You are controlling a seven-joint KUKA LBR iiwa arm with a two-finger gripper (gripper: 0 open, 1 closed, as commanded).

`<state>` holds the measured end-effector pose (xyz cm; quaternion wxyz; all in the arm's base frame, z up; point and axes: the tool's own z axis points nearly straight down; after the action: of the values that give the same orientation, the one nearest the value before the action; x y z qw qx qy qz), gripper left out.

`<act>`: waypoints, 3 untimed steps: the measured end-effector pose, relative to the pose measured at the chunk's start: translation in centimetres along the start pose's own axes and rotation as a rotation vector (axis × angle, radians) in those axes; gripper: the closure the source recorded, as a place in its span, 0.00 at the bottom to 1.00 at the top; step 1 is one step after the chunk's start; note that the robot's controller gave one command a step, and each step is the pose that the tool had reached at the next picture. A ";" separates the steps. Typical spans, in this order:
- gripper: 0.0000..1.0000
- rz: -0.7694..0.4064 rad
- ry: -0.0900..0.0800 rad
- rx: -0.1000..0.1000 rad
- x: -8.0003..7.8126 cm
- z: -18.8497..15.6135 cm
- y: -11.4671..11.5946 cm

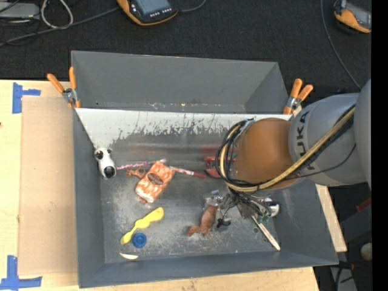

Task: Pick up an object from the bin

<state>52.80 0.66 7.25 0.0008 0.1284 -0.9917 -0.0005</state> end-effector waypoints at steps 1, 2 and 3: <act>1.00 0.027 0.002 -0.001 -3.4 -8.1 -2.9; 1.00 -0.271 0.004 -0.004 -2.2 -4.0 -3.5; 1.00 -0.331 -0.002 -0.001 1.2 -1.8 -8.3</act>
Offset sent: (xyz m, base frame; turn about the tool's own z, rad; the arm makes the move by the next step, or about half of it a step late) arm 0.0206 -0.0373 -0.0025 -0.4418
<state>53.73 -7.71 9.01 -0.0002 0.2900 -0.9570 -0.0014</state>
